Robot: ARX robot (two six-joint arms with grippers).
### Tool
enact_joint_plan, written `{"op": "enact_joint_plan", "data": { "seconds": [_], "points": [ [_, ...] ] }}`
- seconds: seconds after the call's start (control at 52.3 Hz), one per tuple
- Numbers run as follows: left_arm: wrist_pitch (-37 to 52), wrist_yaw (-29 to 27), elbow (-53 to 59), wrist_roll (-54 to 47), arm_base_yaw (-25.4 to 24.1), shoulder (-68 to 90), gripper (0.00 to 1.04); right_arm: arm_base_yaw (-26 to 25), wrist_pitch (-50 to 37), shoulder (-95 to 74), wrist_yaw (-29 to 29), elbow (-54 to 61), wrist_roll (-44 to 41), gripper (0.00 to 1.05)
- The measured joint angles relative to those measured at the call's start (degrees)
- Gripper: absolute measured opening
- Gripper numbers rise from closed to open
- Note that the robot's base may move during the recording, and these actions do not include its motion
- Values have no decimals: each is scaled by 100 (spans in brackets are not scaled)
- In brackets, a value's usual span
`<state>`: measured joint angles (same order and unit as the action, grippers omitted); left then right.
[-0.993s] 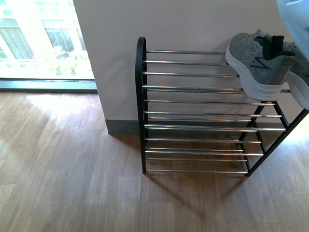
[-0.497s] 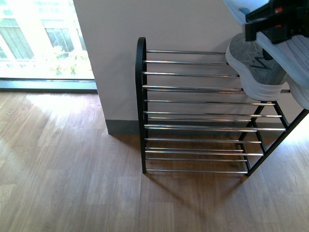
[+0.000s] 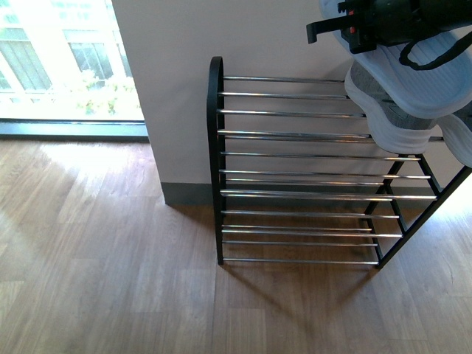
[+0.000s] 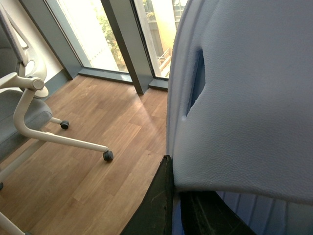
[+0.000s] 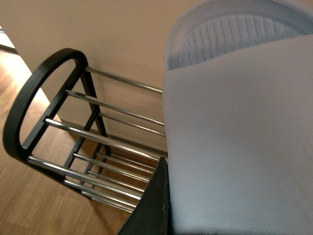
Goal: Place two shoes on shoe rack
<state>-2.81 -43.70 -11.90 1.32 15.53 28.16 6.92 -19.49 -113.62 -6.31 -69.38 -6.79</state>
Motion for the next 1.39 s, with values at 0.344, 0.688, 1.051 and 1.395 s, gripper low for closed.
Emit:
{"op": "enact_joint_plan", "data": {
  "seconds": [0.344,0.688,1.051,1.395],
  "points": [
    [0,0,0,-2,0,0,2,201,1049,-793,-715,-979,699,2],
    [0,0,0,0,0,0,2,302,2017,-1460,-1032,-1958,1690,2],
    [0,0,0,0,0,0,2,470,2330,-2006,-804,-2909,2291,2],
    [0,0,0,0,0,0,2,273,2328,-2857,-944,-3591,2072,2]
  ]
}}
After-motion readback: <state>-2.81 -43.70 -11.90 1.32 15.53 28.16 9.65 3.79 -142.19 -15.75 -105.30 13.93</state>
